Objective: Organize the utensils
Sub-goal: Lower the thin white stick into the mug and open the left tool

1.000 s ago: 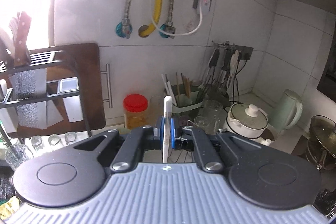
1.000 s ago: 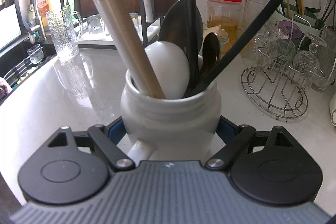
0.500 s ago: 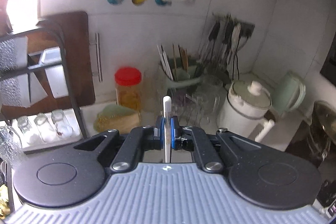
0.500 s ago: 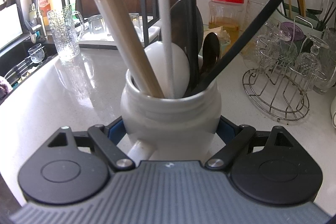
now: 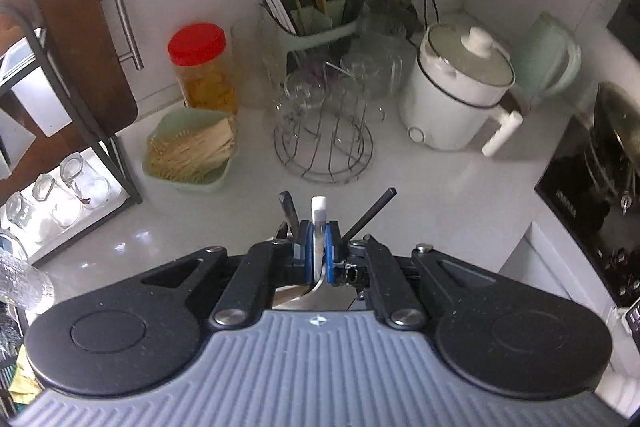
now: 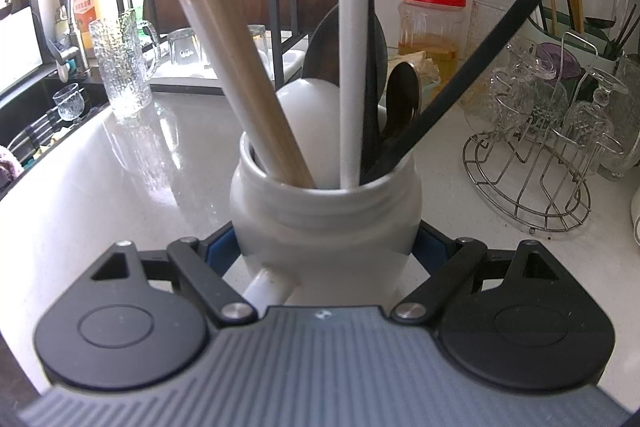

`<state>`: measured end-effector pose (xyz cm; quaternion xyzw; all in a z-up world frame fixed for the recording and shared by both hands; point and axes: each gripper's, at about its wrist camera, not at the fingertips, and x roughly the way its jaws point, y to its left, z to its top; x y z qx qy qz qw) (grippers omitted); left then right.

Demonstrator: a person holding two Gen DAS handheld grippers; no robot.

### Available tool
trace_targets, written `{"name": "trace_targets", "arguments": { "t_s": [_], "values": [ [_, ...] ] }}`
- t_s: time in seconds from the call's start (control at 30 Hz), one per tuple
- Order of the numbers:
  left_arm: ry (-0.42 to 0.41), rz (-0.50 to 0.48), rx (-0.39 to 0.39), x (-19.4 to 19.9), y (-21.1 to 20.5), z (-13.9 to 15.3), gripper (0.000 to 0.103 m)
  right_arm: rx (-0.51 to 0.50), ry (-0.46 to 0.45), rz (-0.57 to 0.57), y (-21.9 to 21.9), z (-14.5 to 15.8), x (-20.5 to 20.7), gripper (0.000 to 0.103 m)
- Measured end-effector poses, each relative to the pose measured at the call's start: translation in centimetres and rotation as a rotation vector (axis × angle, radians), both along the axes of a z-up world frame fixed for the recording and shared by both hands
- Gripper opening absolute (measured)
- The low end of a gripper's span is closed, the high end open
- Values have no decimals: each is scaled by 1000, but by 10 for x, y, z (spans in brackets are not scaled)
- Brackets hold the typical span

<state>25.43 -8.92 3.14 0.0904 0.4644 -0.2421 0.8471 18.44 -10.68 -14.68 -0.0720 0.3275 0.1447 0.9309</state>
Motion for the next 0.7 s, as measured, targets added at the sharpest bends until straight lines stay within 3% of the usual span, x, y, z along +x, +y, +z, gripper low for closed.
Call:
{"name": "trace_targets", "arguments": {
  "t_s": [0.17,0.53,0.57,0.63,0.7],
  "values": [
    [78,-11,11,10,-2,-11,7,0,0,-4,1,0,0,91],
    [51,40,-44,6,8,-17,9,-1,9,-9,1,1,1,91],
    [43,48,-52,4,11,-17,11,0,10,-10,1,1,1,91],
    [23,60,-60,0,15,-15,29,-2,11,-16,2,1,1,91],
    [-6,70,-77,-5,19,-13,41,-3,13,-23,2,1,2,90]
  ]
}}
